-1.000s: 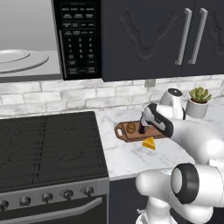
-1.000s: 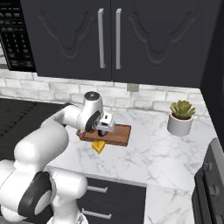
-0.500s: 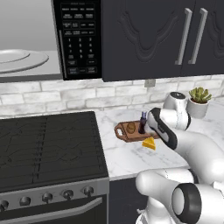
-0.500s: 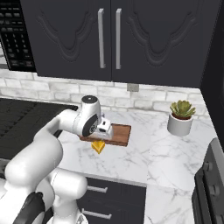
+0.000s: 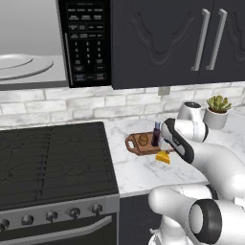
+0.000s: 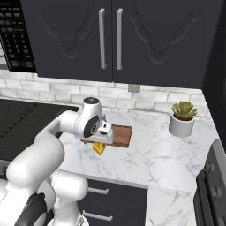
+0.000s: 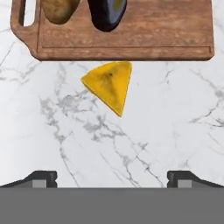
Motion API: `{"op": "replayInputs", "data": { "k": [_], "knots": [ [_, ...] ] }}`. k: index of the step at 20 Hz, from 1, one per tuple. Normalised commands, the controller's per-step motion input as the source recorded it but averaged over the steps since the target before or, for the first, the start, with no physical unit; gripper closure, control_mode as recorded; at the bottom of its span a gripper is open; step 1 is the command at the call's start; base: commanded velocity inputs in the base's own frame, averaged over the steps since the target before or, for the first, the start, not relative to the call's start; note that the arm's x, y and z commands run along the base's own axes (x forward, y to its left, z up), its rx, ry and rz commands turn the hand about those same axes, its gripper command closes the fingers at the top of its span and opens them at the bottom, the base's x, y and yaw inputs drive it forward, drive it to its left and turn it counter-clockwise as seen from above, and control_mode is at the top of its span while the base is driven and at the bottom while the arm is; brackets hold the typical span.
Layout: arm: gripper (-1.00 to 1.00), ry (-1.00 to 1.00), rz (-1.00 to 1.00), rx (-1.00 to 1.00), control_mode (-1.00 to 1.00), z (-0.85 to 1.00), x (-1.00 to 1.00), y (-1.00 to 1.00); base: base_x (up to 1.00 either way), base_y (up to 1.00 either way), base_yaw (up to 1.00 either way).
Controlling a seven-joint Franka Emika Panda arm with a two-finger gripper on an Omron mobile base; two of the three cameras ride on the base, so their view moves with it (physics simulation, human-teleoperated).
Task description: Retrieve the reheated potato from the microwave, then place the potato, cheese, and condiment on the cutting board.
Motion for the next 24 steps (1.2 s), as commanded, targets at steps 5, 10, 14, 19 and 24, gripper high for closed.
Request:
{"op": "replayInputs", "data": {
  "k": [5, 10, 14, 19, 24],
  "knots": [
    [-1.00, 0.16, 0.16, 0.00, -1.00, -0.13, 0.24, 0.00, 0.00, 0.00, 0.00],
    [-1.00, 0.15, 0.20, 0.00, -1.00, -0.20, 0.16, 0.00, 0.00, 0.00, 0.00],
    [-1.00, 0.10, 0.16, 0.00, -1.00, -0.16, 0.18, 0.00, 0.00, 0.00, 0.00],
    [-1.00, 0.03, 0.10, 0.06, -1.00, -0.09, 0.18, 0.00, 0.00, 0.00, 0.00],
    [-1.00, 0.00, 0.06, 0.10, -1.00, -0.20, 0.00, 0.00, 0.00, 0.00, 0.00]
  ]
}}
